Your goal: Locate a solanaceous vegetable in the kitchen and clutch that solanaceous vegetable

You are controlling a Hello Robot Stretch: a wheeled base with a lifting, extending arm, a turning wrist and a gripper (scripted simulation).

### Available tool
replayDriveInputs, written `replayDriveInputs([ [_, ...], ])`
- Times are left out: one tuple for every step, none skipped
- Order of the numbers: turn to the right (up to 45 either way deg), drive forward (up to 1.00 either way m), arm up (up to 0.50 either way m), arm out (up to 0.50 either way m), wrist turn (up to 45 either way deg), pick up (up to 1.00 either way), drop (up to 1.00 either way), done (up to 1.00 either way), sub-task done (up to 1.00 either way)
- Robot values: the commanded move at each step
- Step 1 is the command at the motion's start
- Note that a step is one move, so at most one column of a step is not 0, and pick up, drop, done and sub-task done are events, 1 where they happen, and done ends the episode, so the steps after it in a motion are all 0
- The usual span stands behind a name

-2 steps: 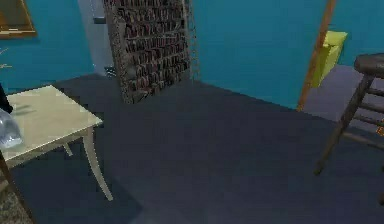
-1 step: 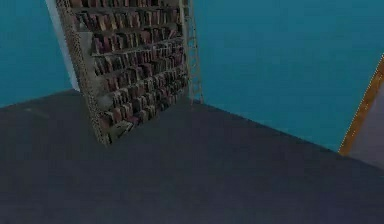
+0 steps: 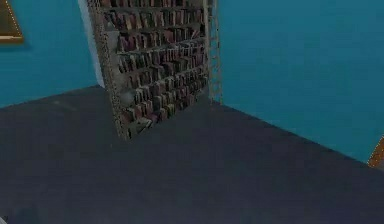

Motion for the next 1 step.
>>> replayDriveInputs([
  [0.0,0.25,0.00,0.00,0.0,0.00,0.00,0.00,0.00],
])
